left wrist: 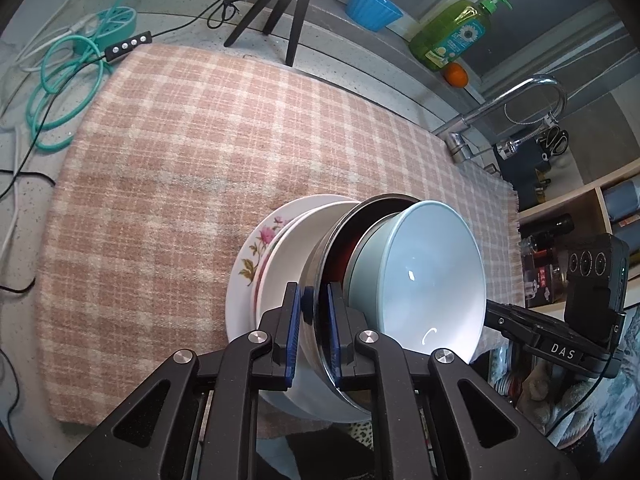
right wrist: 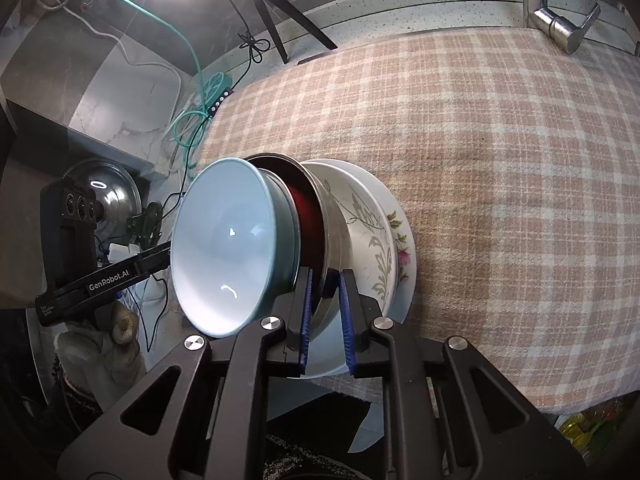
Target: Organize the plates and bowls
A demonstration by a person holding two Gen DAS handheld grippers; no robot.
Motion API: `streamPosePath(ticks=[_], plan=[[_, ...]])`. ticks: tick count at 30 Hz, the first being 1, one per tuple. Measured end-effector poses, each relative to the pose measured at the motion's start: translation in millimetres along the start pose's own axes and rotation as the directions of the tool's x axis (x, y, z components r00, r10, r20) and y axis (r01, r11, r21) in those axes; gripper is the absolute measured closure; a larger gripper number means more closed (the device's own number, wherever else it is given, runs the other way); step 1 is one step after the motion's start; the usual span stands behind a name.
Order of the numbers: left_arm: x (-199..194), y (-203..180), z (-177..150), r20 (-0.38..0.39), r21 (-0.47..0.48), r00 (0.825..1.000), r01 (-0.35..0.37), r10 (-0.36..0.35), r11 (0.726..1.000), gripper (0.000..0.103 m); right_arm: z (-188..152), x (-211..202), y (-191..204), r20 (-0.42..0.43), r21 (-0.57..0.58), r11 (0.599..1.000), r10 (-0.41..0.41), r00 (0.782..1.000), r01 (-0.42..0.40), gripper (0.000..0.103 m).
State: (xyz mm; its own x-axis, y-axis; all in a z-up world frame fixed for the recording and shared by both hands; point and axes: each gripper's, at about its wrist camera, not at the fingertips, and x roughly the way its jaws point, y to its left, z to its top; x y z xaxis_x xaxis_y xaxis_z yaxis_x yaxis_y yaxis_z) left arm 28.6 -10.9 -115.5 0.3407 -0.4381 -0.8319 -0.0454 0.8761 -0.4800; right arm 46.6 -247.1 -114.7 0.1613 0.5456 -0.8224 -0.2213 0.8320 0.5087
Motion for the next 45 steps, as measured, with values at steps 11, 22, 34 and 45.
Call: streamPosePath(ticks=[11,22,34,45], plan=[[-7.0,-0.6,-1.3,0.027,0.007,1.0,-0.01,0.01,1.0,0.09,-4.1,-4.3,-0.4,0.022,-0.01,1.0,-0.023,0.999,0.023,0.086],[-13.4,-4.5,-3.3,0.047,0.017,0.999,-0.012,0.011,1.0,0.089,-7.2,-24.1,1.4,0.084,-0.027,0.998,-0.052,0.995,0.055,0.067],[-38.6,-5.5,-7.3,0.108,0.05,0.994,-0.039,0.033,0.998,0.074,-19.9,-47.4,3.1,0.154,-0.056,0.992,-0.104,0.983,0.114,0.05],[-69.8,-29.2,-48.5,0.221,0.173,0.97,-0.142,0.102,0.975,0.056,-50.1,-75.0,18.0,0.258,-0.14,0.972,-0.148,0.955,0.188,0.045]])
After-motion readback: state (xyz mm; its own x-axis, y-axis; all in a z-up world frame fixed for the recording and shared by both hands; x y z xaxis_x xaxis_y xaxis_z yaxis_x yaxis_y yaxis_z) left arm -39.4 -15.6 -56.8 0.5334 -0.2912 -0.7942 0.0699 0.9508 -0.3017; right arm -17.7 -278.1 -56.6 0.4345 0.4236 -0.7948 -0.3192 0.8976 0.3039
